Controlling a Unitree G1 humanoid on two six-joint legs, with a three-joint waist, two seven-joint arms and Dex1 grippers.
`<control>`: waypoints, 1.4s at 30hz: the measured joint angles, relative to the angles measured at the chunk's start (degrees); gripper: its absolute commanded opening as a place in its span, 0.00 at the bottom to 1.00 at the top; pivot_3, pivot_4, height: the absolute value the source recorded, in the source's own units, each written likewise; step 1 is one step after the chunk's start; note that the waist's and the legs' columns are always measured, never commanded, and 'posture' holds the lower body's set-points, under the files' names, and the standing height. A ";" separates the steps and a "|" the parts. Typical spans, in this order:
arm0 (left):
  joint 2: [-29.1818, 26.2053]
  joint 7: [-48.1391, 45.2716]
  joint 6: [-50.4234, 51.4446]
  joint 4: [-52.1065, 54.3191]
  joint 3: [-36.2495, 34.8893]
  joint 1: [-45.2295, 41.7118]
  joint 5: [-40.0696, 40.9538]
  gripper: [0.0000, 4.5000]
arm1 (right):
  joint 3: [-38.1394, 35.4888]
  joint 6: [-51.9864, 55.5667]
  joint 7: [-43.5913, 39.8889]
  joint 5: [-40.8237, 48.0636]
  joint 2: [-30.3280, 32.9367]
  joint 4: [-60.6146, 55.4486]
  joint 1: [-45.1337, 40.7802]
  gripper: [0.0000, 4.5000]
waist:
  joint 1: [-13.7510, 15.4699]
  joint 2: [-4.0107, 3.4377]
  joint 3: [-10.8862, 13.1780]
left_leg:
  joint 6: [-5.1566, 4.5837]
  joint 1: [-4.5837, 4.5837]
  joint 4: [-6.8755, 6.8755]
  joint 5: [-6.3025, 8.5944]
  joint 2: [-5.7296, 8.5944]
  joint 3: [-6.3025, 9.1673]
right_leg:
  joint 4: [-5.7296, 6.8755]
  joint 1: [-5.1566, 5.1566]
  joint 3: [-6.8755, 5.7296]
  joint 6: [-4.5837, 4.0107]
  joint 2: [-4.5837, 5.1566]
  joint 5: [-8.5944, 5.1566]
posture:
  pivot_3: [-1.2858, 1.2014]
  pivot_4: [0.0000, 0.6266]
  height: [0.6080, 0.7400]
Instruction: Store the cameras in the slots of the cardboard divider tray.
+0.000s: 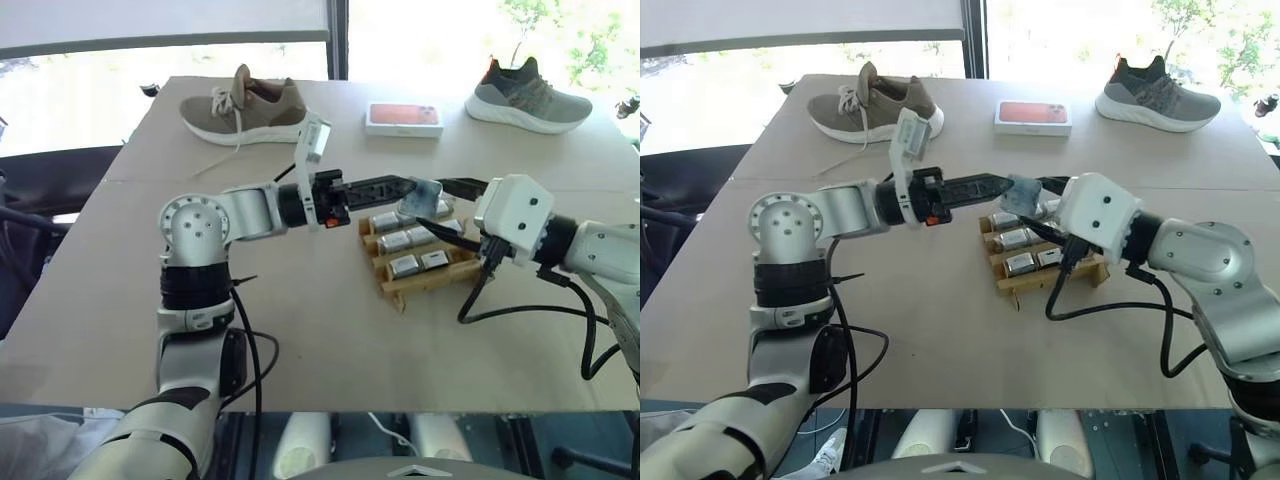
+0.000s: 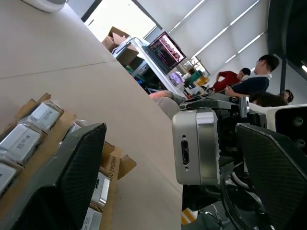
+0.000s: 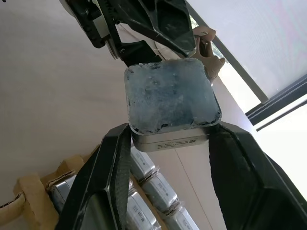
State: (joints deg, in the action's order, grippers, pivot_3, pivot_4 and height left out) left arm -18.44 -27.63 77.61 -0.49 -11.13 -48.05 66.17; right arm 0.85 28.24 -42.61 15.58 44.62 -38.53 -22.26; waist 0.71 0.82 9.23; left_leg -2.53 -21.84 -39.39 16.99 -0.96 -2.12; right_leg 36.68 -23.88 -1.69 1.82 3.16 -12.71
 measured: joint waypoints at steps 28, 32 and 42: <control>0.21 -14.28 -12.97 -6.30 20.39 -10.42 -18.64 0.18 | -26.48 -6.11 -18.15 13.23 7.74 27.73 14.29 0.97 | 0.25 0.06 0.01 | -0.26 0.09 -0.01 0.13 0.48 -0.18 | -0.12 0.12 -0.02 0.01 0.12 0.00 | 0.52 0.24 1.00; 3.57 -21.67 -22.73 -16.72 30.88 -15.56 -30.06 0.18 | -26.97 -12.73 -29.03 13.99 12.68 40.21 9.42 0.97 | -0.25 0.06 0.02 | -0.28 0.16 0.08 0.13 0.37 -0.34 | -0.15 0.10 0.13 0.02 -0.05 0.00 | 0.52 0.24 1.00; 14.04 -30.90 -39.74 -41.12 40.75 -24.33 -49.95 0.18 | -26.64 -12.82 -36.75 17.48 14.13 37.36 13.06 0.97 | 0.34 0.03 0.05 | -0.61 -0.05 0.03 0.33 0.36 -0.27 | -0.23 -0.01 0.04 0.06 0.01 -0.01 | 0.52 0.24 1.00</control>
State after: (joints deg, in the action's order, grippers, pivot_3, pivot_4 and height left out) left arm -4.41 -58.53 37.88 -41.61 29.62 -72.38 16.22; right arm -25.79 15.42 -79.35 33.06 58.75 -1.17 -9.20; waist 1.04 0.85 9.28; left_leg -3.14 -21.89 -39.36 17.32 -0.60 -2.39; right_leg 36.46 -23.89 -1.65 1.88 3.17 -12.72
